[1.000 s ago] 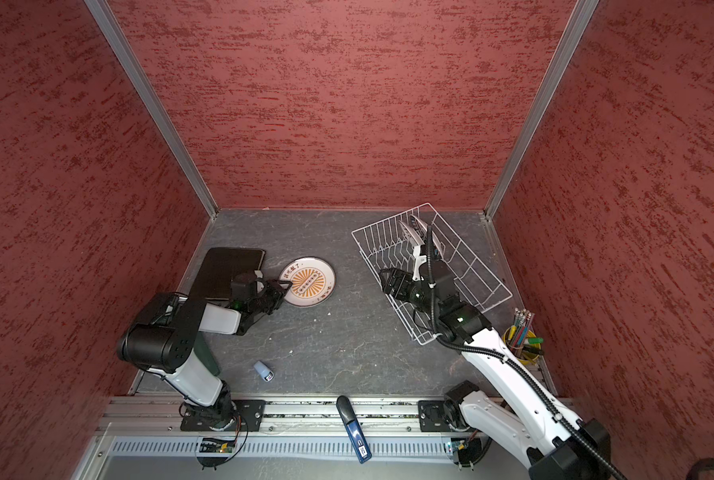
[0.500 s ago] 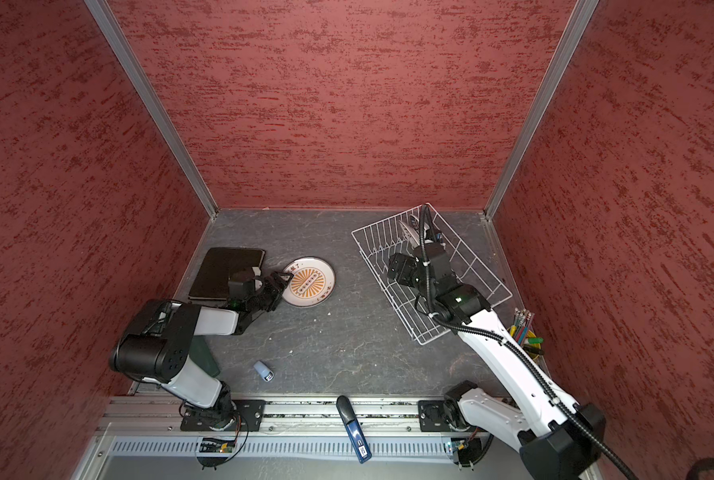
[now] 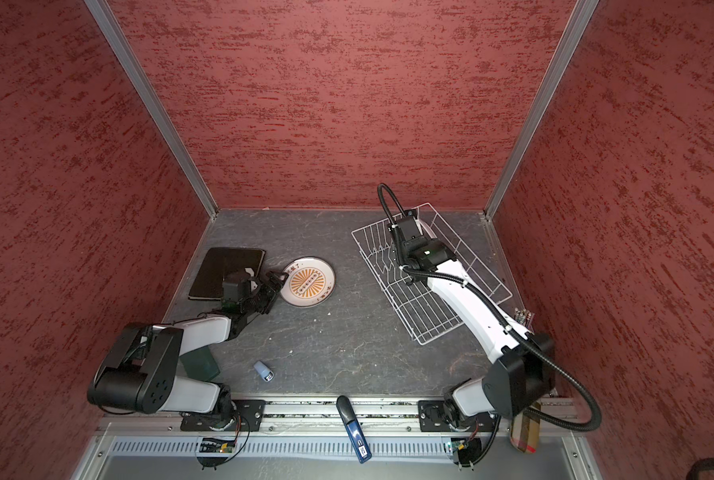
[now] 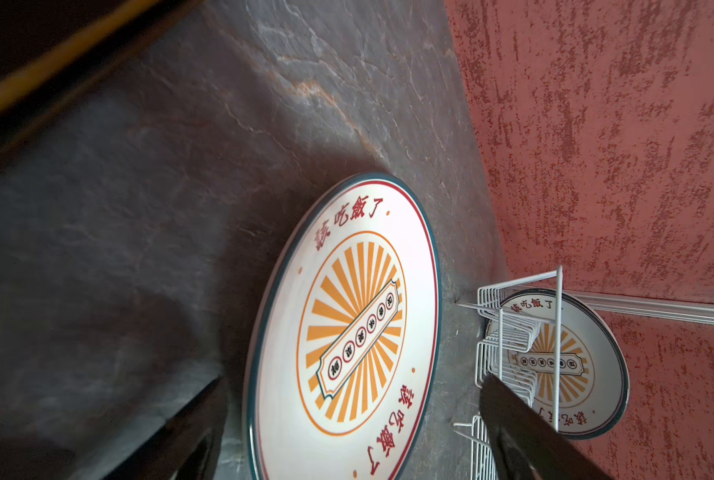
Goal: Unload the plates from the dish rack
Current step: 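Open the left gripper off the plate while the right gripper reaches into the rack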
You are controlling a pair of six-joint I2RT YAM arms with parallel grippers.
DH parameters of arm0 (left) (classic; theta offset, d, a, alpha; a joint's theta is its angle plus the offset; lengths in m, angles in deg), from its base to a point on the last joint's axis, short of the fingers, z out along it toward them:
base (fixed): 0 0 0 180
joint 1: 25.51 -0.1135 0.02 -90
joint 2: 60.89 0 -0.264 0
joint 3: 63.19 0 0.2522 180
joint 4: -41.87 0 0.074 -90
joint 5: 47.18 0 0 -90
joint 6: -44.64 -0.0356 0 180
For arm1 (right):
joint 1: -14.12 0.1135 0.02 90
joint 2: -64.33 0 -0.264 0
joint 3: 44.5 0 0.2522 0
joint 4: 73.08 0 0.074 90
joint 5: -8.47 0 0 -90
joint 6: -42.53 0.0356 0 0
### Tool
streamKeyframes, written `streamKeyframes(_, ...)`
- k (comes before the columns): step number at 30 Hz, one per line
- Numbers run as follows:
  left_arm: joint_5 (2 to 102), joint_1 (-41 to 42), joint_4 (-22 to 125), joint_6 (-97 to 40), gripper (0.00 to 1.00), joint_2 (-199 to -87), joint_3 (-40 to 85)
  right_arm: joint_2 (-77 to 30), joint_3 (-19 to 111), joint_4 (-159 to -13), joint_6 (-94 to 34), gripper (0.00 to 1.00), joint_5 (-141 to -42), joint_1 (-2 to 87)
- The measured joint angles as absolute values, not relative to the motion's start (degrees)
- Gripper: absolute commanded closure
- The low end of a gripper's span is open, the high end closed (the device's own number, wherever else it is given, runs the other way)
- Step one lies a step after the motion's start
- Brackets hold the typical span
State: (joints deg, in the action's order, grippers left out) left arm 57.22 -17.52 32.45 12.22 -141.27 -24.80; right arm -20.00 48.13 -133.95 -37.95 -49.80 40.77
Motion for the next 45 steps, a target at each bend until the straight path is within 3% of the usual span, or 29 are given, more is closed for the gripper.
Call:
streamKeyframes(8, 55.1, -17.5, 38.7, 10.6, 0.04, -130.6, -25.2, -29.2, 52.9, -135.0, -46.9, 0.42, -42.4, 40.7)
streamKeyframes(19, 54.4, -17.9, 45.9, 8.7, 0.04, -117.5, -27.1, -37.6, 58.1, -132.6, -54.3, 0.47, -37.1, 40.5)
streamKeyframes(45, 54.4, -15.1, 50.2, 10.1, 0.04, -112.1, -29.9, -44.8, 57.2, -119.4, -64.2, 0.68, -31.3, 37.6)
